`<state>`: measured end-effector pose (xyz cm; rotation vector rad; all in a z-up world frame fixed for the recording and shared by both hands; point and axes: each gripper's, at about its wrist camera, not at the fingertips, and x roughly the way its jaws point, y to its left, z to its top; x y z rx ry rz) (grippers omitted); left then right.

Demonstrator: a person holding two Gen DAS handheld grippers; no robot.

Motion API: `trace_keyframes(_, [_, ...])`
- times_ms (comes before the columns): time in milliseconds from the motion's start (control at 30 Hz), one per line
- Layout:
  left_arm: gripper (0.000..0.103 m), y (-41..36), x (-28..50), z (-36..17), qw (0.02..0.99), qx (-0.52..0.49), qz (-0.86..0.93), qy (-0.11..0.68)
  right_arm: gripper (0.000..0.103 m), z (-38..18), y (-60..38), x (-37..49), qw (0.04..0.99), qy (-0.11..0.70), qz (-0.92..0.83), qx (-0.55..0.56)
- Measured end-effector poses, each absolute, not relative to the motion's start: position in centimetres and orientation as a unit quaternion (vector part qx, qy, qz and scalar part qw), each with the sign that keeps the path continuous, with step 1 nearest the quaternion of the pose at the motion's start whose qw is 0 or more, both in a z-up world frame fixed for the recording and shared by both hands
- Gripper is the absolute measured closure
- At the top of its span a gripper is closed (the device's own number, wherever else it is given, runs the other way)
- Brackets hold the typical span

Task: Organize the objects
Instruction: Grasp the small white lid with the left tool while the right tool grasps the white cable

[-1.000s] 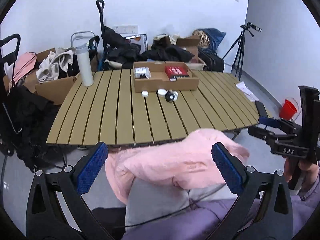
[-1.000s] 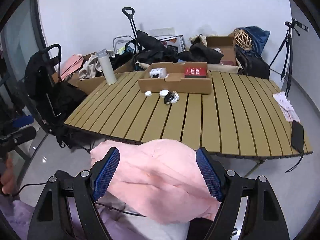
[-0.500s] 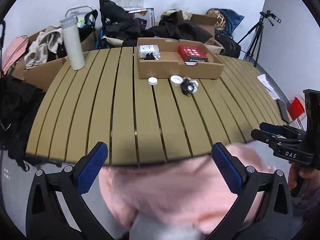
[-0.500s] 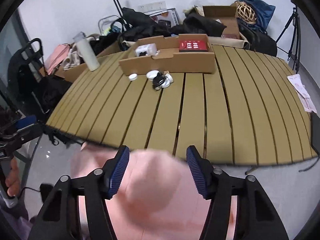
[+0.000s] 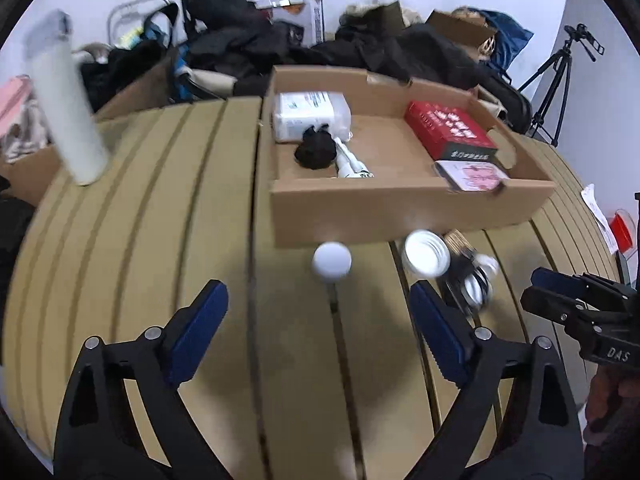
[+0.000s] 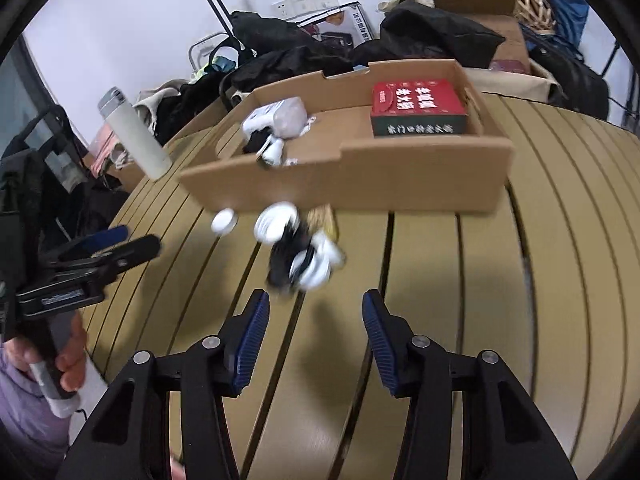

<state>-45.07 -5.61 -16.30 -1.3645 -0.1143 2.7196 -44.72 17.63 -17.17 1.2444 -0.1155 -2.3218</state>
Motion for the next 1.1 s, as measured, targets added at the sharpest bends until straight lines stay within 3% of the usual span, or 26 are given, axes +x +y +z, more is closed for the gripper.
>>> trace_keyframes(67, [0.015,-5.2,-46.4,-17.4,0.061,-0.454,0.889,-0.031,0.051,-17.8,17.5,-46.0,0.255,-0.047,-0.851,0.457])
trace_keyframes(167, [0.03,-4.7,-47.7,-18.7,0.065,-0.463,0.884,-0.01,0.051,-18.7,17.2,-47.3,0.272,-0.062,-0.842,0.462])
trace_keyframes(267, [0.041,-4.6,-48.1,-19.8,0.073,-0.475,0.877,-0.021,0.062,-19.4,16.9,-48.0,0.277,-0.061,-0.841,0.461])
trace_keyframes(367, [0.065,-4.0,-47.6,-19.7,0.061,-0.462,0.885,0.001,0.082,-20.1,17.0,-48.7,0.273,-0.084,-0.838,0.465])
trace_keyframes(400, [0.079,-3.8,-47.5,-19.7,0.061,-0.461,0.885,0.002,0.082,-20.2,17.2,-48.7,0.273,-0.089,-0.838,0.465])
trace_keyframes(733, [0.079,-3.7,-40.1,-16.5,0.059,-0.472,0.878,-0.047,0.083,-16.5,20.7,-45.0,0.238,-0.135,-0.864,0.423])
trace_keyframes(833, [0.079,-4.8,-34.5,-13.8,0.048,-0.451,0.886,-0.098,0.083,-13.6,21.7,-41.2,0.24,-0.127,-0.875,0.401])
trace_keyframes(1100, [0.079,-5.8,-26.1,-8.2,0.013,-0.408,0.908,-0.096,0.083,-9.8,23.6,-30.2,0.239,-0.151,-0.887,0.365])
